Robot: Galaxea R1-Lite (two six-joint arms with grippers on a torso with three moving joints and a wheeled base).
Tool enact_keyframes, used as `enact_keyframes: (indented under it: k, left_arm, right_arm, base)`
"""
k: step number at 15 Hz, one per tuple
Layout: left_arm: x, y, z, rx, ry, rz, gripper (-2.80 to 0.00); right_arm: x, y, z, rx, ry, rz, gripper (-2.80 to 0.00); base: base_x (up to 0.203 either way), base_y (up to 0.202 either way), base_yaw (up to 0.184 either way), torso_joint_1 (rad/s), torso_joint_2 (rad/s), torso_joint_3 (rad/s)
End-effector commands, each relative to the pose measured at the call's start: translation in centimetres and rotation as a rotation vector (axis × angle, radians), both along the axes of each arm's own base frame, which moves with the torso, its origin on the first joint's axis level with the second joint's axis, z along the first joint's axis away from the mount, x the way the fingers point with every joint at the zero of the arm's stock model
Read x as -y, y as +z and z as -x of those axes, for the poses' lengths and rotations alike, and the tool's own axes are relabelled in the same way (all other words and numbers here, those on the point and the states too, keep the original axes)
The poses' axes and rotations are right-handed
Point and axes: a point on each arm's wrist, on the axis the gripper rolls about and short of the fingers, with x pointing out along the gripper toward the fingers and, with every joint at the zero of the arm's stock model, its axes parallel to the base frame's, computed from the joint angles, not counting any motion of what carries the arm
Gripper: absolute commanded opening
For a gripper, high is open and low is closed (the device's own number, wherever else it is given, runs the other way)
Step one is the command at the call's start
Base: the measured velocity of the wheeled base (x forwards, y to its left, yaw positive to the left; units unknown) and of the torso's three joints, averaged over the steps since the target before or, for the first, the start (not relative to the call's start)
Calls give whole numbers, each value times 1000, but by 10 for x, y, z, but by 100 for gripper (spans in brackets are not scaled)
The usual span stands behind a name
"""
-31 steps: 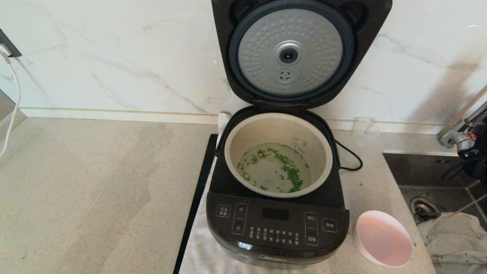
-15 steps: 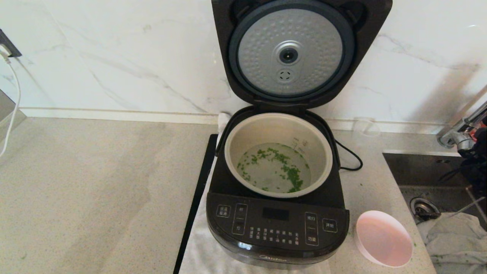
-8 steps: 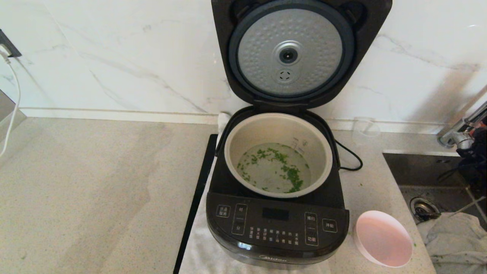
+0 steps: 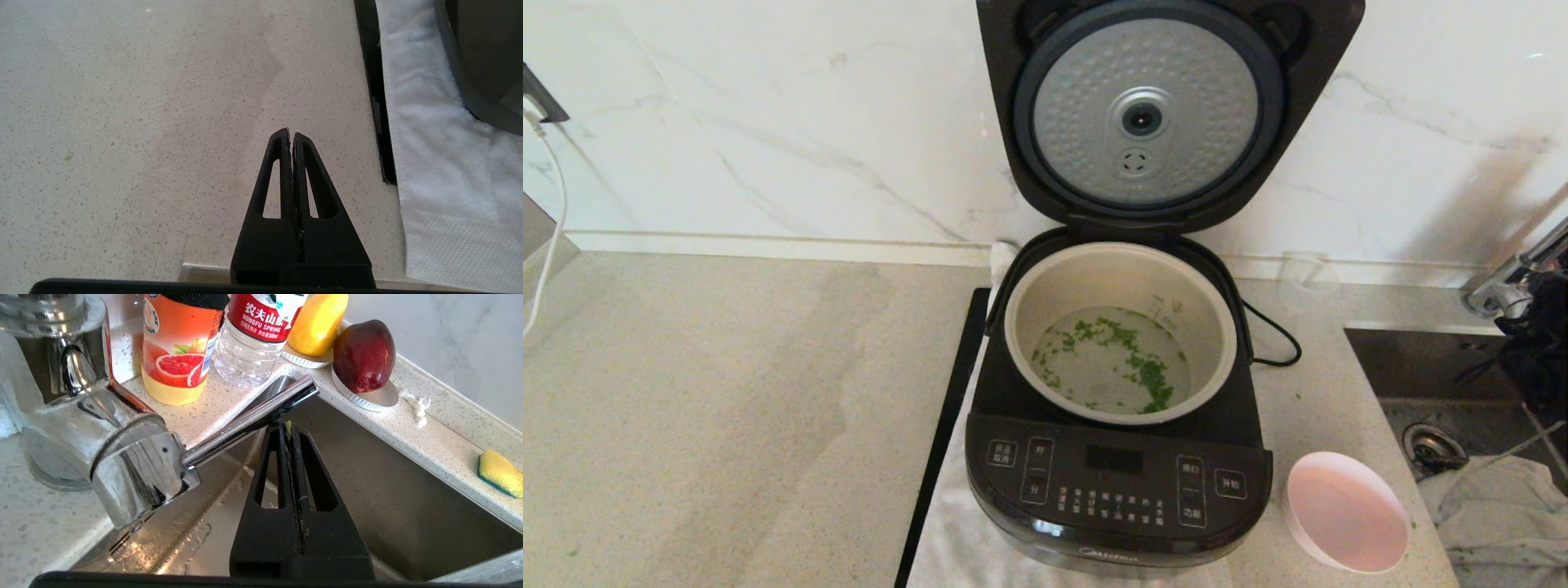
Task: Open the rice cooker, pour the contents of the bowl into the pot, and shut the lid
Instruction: Turn off the tap
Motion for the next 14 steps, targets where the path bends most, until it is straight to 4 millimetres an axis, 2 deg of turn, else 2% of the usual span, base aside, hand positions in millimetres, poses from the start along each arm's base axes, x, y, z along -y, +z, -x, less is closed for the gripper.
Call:
enact_keyframes:
  k: [1,9,14]
  left_arm:
    - [0,0,0,0,-1,0,-280]
    - [0,0,0,0,1,0,-280]
    - [0,0,0,0,-1,0,-280]
  right_arm:
    - [0,4,-4,23,1,12,-280]
    - [-3,9,-14,22,24,40,-280]
    - [-7,11,-8,33,23,50,-280]
  base:
    - [0,0,0,0,0,0]
    - [0,0,0,0,0,0]
    - [0,0,0,0,0,0]
